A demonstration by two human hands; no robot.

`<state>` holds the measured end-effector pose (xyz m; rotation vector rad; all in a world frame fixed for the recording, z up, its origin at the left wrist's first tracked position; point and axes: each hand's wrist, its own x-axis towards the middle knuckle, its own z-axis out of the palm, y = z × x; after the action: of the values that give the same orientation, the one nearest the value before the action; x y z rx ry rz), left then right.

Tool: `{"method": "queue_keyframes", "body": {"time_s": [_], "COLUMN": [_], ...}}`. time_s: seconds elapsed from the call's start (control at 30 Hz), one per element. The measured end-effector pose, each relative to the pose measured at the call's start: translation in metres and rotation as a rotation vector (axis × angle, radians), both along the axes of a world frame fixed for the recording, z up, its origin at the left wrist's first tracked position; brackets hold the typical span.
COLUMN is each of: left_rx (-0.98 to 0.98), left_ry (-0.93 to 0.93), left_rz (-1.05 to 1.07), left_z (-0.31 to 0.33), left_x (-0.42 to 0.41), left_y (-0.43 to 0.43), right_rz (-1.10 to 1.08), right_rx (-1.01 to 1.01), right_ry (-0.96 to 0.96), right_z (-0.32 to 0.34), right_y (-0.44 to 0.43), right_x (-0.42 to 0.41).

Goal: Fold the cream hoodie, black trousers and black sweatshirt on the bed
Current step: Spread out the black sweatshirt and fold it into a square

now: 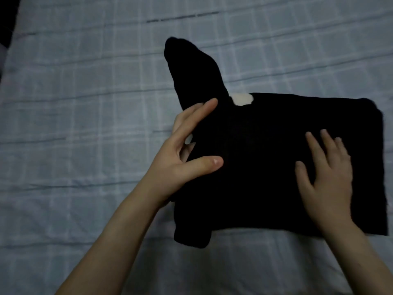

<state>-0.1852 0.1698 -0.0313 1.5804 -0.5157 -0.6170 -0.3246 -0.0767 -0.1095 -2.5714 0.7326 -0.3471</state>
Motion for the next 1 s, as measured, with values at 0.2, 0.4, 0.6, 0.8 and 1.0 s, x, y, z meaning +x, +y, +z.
{"method": "queue_keyframes", "body": {"time_s": [0.2, 0.4, 0.6, 0.8, 1.0], "left_rx": [-0.003, 0.041, 0.158, 0.317, 0.299], "left_ry": [-0.067, -0.071, -0.087, -0.066, 0.083], "left_rz": [-0.091, -0.190, -0.254, -0.174, -0.303], "left_z": [0.021, -0.003, -0.060, -0.095, -0.067], "left_x": [-0.033, -0.069, -0.101, -0.116, -0.124], "left_y": [-0.096, -0.194, -0.276, -0.312, -0.307], "right_rz": [-0.133, -0.063, -0.089, -0.280, -0.320], "right_rx": [0.099, 0.391, 0.735, 1.022, 0.975], "right_ry": [0.041, 0.028, -0.170, -0.261, -0.355], "right_z": [-0.012, -0.035, -0.033, -0.019, 0.004], "right_y": [-0.090, -0.131, -0.150, -0.162, -0.163], "right_x": [-0.053, -0.089, -0.096, -0.103, -0.100]}}
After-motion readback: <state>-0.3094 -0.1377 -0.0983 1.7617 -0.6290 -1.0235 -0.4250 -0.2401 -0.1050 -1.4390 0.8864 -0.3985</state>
